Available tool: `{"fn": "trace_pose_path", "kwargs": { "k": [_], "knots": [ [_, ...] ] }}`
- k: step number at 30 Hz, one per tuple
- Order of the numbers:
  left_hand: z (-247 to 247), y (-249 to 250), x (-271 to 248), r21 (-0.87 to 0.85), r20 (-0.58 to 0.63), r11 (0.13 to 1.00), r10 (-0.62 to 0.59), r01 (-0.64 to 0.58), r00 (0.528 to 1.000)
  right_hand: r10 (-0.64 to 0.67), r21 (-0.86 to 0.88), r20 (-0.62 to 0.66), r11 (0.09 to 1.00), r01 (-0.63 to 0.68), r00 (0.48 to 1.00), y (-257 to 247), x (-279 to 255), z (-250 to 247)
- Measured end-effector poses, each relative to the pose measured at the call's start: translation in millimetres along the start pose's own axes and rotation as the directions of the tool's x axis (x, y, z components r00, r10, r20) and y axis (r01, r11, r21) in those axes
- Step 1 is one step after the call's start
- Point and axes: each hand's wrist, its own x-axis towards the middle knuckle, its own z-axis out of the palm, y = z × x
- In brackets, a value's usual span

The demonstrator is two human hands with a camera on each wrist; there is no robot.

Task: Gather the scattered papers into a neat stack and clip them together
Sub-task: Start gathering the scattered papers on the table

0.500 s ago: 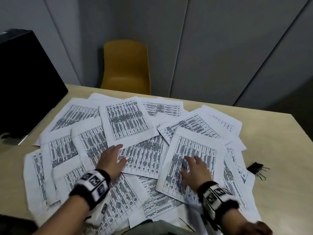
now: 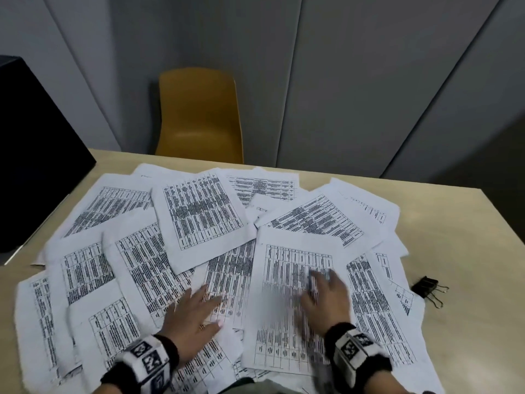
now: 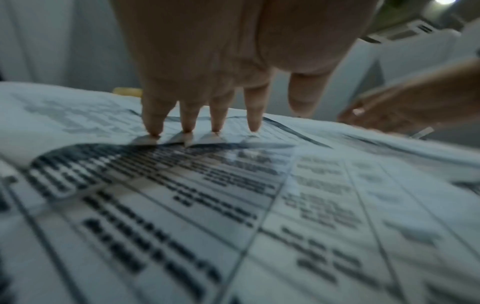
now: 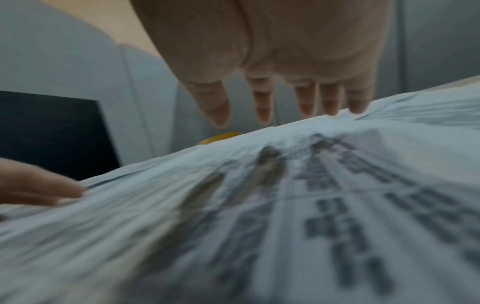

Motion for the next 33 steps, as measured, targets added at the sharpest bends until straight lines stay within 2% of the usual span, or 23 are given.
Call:
{"fn": "trace_pose_path", "kwargs": {
  "k": [2,4,6,8,11,12,14,16,18,19,20,22,23,25,29,33],
  "knots": [
    [-11,0,4,-0.235,-0.208,0.972,-0.075,0.025,0.975,0.195,0.036,0.007,0.980,-0.195,0.981,10,11,-11],
    [-20,5,16,-0.395,-0.326,0.917,-0.192,0.051,0.926,0.250,0.073,0.051,0.965,-0.254,0.967,11,18,-13],
    [-22,14,28,-0.505,-0.347,0.861,-0.268,0.061,0.899,0.173,0.118,0.087,0.976,-0.182,0.981,0,15,-8],
    [-18,25,35,-0.618,-0.305,0.782,-0.334,0.082,0.892,0.063,0.190,0.125,0.978,-0.086,0.990,-11,9,1],
    [-13,28,41,-0.722,-0.245,0.683,-0.403,0.112,0.882,0.041,0.403,0.155,0.910,-0.101,0.987,-18,8,3],
    [-12,25,44,-0.733,-0.225,0.667,-0.421,0.133,0.879,0.082,0.471,0.127,0.872,-0.133,0.989,-18,11,0],
    [-10,15,46,-0.731,-0.182,0.660,-0.434,0.174,0.882,0.261,0.602,0.058,0.761,-0.242,0.964,-11,23,-12],
    [-8,8,45,-0.725,-0.164,0.665,-0.423,0.182,0.891,0.500,0.723,0.032,0.586,-0.365,0.865,0,43,-30],
    [-7,7,42,-0.707,-0.135,0.682,-0.392,0.189,0.910,0.640,0.802,0.083,0.412,-0.432,0.764,16,69,-36],
    [-6,7,40,-0.683,-0.109,0.703,-0.364,0.197,0.925,0.661,0.824,0.108,0.358,-0.439,0.742,32,86,-29],
    [-4,9,38,-0.654,-0.076,0.728,-0.331,0.204,0.941,0.661,0.831,0.119,0.342,-0.439,0.741,55,107,-12],
    [-4,14,37,-0.639,-0.037,0.750,-0.254,0.173,0.967,0.647,0.846,0.162,0.298,-0.443,0.745,50,112,-16],
    [-4,17,36,-0.657,-0.026,0.738,-0.227,0.154,0.974,0.641,0.851,0.163,0.293,-0.435,0.750,37,106,-25],
    [-4,23,36,-0.701,-0.014,0.697,-0.227,0.152,0.974,0.606,0.797,0.143,0.398,-0.454,0.783,24,101,-37],
    [3,13,45,-0.597,-0.015,0.777,-0.257,0.197,0.966,0.542,0.725,0.094,0.537,-0.431,0.835,30,106,-30],
    [0,15,42,-0.588,-0.025,0.788,-0.245,0.184,0.969,0.431,0.568,0.072,0.724,-0.392,0.900,40,94,-34]
  ]
}}
